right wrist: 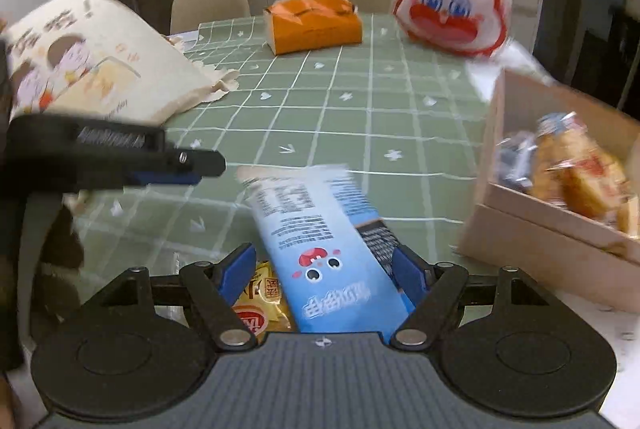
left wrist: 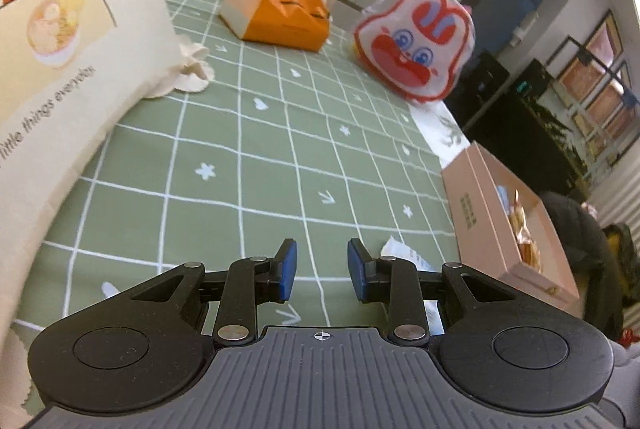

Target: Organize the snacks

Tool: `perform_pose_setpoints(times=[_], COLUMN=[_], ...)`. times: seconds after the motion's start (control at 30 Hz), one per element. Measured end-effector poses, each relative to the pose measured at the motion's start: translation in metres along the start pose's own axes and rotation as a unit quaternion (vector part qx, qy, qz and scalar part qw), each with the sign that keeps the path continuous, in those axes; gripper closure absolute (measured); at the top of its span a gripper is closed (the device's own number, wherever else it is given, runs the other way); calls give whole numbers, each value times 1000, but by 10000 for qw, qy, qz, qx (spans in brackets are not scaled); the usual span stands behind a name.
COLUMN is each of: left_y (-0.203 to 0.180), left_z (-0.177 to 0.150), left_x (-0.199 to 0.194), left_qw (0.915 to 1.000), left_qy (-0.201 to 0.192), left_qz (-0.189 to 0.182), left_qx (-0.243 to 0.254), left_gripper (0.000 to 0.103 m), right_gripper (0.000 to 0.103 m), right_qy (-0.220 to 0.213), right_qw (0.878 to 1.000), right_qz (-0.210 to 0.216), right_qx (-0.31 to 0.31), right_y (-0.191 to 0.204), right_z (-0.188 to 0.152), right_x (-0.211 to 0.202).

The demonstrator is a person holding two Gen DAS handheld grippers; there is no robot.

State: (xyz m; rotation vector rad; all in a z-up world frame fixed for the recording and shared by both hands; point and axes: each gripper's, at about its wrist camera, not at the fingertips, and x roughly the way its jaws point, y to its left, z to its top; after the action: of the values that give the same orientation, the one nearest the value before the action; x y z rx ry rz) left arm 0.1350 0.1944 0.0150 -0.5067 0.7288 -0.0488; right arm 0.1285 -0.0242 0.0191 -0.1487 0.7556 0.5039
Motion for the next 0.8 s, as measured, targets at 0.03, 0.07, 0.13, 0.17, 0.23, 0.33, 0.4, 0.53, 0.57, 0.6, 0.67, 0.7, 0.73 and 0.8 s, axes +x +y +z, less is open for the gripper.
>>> perform_pose_setpoints(times=[0.03,0.07,0.13,0.17,0.23,0.33,0.4,0.53,0.57,0.6,0.67,0.7,0.73,0.8], left_y=[-1,-2,-4,-5,-7,-9,-10,-10,-11,-13,-19,-22,-25,-29], left_z=[-1,-3,-4,-4,-5,-5,-6,-8,-9,-10,-12,-13,-16,-19], left_x=[1,2,2,2,0,-1,0,2,3,3,3,3,4,7], left_qw=[10000,10000,9999,9999,9999,9998,9998,9996,9995,9993,9988,9984,9980,9972], left_qy=[31,59,80,75,55,21,12,67,94,118,159,189,219,279], left_qz=[9,20,20,14,23,52,93,148,143,126,85,49,25,31], left_qx=[32,61,93,110,134,178,200,251,281,330,465,532,588,696], left_gripper=[71,71,71,71,71,71,71,71,71,71,71,71,71,71], right_gripper=[27,26,26,26,26,25,25,25,25,25,25,25,25,25], right_qy=[-105,-198,-247,-237,-222,-142,-73,114,165,140,146,157,165,161], right_qw=[9998,9991,9986,9987,9992,9992,9988,9998,9998,9999,9998,9999,9999,9998], right_qz=[-135,-275,-389,-402,-342,-10,159,123,68,50,76,55,10,-106], right_qx=[-126,-236,-262,-214,-42,376,466,106,52,-4,-63,-21,18,62], right_y=[0,0,-4,-8,-15,-21,-15,12,15,16,10,5,-1,-14], right_z=[-6,-13,-19,-21,-23,-28,-32,-37,-38,-40,-42,-44,-46,-50], right_x=[-6,-12,-20,-24,-33,-49,-53,-37,-33,-32,-36,-38,-41,-46])
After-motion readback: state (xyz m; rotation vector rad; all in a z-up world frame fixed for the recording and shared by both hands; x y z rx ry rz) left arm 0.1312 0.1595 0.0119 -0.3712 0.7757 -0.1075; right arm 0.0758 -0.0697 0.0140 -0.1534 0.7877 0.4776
